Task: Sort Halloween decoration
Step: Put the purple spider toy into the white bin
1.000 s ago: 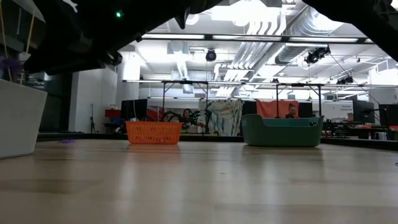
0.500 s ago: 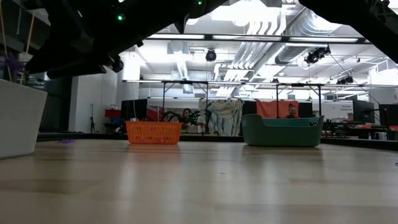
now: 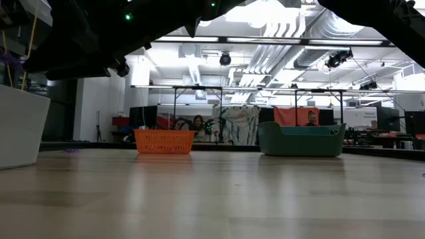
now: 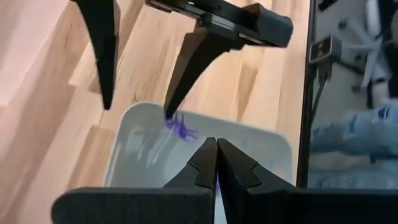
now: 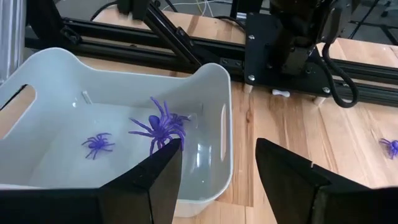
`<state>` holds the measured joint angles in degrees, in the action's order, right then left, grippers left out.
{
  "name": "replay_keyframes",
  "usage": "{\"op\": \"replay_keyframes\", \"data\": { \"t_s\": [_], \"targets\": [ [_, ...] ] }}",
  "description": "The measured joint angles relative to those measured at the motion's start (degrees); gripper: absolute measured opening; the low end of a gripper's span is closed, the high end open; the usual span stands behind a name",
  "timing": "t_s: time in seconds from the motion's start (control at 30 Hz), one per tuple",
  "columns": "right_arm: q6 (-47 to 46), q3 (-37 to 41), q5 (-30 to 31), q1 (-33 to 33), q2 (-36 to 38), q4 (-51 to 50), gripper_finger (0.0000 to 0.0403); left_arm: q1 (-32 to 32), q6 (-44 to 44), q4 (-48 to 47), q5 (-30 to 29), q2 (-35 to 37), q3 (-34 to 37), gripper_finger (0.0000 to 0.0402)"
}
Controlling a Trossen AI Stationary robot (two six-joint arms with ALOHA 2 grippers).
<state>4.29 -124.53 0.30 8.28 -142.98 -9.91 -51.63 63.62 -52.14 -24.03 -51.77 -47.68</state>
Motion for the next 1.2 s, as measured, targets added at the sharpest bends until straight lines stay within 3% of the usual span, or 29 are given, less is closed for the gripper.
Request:
{"op": "replay_keyframes", "data": {
  "t_s": [0.17, 0.37, 0.5, 0.67, 0.83, 1.03, 1.1, 1.2],
  "targets": [
    [-1.5, 0.0, -0.73, 0.23, 0.0, 0.49, 0.0201, -1.01, 0.76, 8.39, -1.5, -0.7, 4.97, 0.0],
    [-1.51, 0.0, -0.79, 0.28, -0.02, 1.05, 0.0201, -0.97, 1.28, 10.1, -6.95, -2.81, 6.75, 0.0],
    [-1.9, 0.0, -0.79, 0.3, -0.02, 1.14, 0.0201, -0.99, 1.28, 9.71, -7.46, -4.69, 6.75, 0.0],
    [-1.8, 0.0, -1.7, 0.5, -0.02, 1.51, 0.0201, -0.99, 3.67, 8.37, -6.04, -8.71, 6.75, 0.0],
    [-1.42, 0.0, -3.82, 1.1, -0.04, 1.64, 0.0201, -1.46, 7.25, 8.0, 0.06, -12.38, 6.77, 0.0],
    [-1.01, 0.02, -3.97, 1.11, 1.07, -0.81, 0.0201, -7.57, 14.49, 8.14, 3.38, -11.32, 6.78, 0.0],
    [-0.15, 0.02, -4.0, 0.51, 2.7, -4.62, 0.0201, -10.34, 18.08, 8.4, 1.37, -9.54, 6.4, 0.0],
    [2.12, 0.02, -3.97, -0.75, 5.55, -9.31, 0.0201, -13.33, 18.96, 8.59, -6.85, -6.33, 5.08, 0.0]
  ]
}}
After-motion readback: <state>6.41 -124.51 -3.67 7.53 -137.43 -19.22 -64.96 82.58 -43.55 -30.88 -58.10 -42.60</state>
